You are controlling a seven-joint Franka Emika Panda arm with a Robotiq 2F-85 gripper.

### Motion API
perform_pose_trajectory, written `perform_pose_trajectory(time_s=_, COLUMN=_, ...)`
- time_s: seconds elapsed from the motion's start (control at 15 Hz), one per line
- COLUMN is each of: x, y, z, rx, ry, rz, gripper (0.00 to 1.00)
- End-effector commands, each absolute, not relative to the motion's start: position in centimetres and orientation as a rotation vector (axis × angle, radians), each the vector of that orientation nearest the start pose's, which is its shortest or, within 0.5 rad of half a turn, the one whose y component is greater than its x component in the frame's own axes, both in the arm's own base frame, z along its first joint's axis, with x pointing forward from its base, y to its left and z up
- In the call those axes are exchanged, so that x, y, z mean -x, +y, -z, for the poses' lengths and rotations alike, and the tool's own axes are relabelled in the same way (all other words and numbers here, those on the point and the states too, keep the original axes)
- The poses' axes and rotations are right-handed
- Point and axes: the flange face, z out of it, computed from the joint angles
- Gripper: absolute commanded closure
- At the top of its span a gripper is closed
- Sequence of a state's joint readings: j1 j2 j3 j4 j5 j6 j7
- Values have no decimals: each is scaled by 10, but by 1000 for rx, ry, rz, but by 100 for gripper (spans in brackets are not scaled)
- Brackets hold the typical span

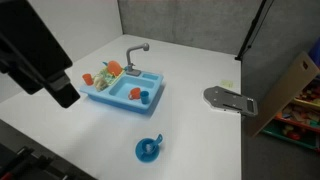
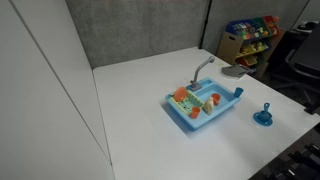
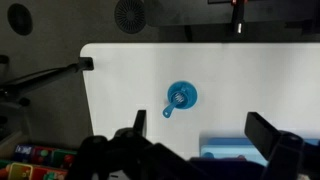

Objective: Pick up the detergent and put it on the table

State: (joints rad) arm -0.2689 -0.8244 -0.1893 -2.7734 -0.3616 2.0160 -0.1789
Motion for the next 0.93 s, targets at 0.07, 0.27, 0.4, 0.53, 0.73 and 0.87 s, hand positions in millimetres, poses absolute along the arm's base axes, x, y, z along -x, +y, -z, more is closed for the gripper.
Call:
perform_pose_trajectory(time_s=0.07, x=-271, y=-153, z=-440, rx=3342, ry=130, rz=15, gripper=0)
perform_pose_trajectory(time_s=0.27, x=-271, y=-153, z=-440, rx=3342, ry=130, rz=15, gripper=0)
perform_pose_trajectory(time_s=0.4, x=-271, y=-153, z=-440, rx=3342, ry=130, rz=15, gripper=0)
perform_pose_trajectory(time_s=0.53, x=-271, y=-153, z=-440, rx=3342, ry=130, rz=15, gripper=0)
perform_pose_trajectory(time_s=0.73, x=-272, y=-154, z=-444, rx=3344, ry=131, rz=14, gripper=0)
perform_pose_trajectory(time_s=0.87, x=-277, y=-151, z=-445, rx=3344, ry=116, rz=-7, gripper=0)
